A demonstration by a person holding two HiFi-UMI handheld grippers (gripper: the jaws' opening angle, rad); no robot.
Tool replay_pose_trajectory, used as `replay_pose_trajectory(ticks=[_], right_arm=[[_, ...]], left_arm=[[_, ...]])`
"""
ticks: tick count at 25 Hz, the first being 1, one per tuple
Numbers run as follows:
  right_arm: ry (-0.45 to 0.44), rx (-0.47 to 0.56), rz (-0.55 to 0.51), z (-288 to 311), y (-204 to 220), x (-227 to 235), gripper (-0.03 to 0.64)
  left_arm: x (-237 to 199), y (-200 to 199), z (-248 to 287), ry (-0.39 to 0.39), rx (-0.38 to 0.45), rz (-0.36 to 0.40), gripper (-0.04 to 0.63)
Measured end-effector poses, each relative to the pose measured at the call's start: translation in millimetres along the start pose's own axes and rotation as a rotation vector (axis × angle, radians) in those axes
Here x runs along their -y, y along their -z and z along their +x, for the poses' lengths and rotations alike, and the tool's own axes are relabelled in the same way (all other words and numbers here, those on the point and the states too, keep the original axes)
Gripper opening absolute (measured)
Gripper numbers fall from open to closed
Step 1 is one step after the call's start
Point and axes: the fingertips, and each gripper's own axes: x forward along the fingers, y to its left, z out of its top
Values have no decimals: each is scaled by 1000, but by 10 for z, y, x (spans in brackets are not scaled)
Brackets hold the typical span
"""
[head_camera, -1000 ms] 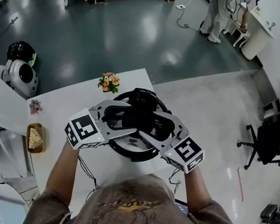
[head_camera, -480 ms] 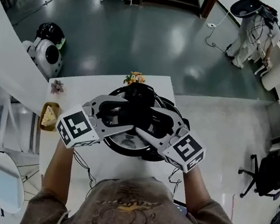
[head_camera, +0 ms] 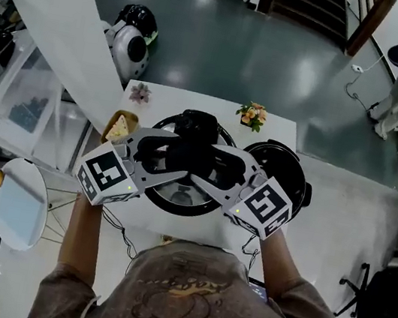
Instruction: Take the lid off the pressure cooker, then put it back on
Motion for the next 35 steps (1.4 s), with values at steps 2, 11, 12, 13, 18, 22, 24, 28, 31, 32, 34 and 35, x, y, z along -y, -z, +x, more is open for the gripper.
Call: replay_pose_trajectory(ticks=[2,11,12,13,18,22,24,28,31,32,34,35], right_arm=[[-33,1,-3,210,-10,-142,259],[-111,-18,14,837,230,-557,259],[-111,-26,13,868,282,-581,259],[-111,-33,10,894,337,-602,259],[-119,-81,7,1009,676,-669,259],[-127,-100,25,1115,978,-706,259],[-130,-114,28,1160,1129,-706,259],[-145,-136,33,1291,1399,-702,259],[-155,-143,35,1390,1586,-696,259],[-156,-145,35,1413,1635,-693,259],[-160,-147,34,1452,1708,-682,259],[-162,-148,33,1473,1737,-677,259]], left_arm=[[-32,134,-218,-31,-9,-15,265],[-68,727,-707,-86,-46,-66,265],[-66,810,-715,-87,-50,-75,265],[-58,891,-715,-87,-55,-85,265],[8,1213,-625,-62,-74,-112,265],[33,1541,-531,-49,-85,-151,265],[36,1694,-477,-42,-90,-171,265],[15,1988,-397,-41,-122,-193,265],[-12,2195,-348,-42,-147,-197,265],[-17,2248,-333,-42,-154,-200,265],[-33,2329,-310,-44,-159,-207,265],[-44,2364,-303,-47,-160,-212,265]])
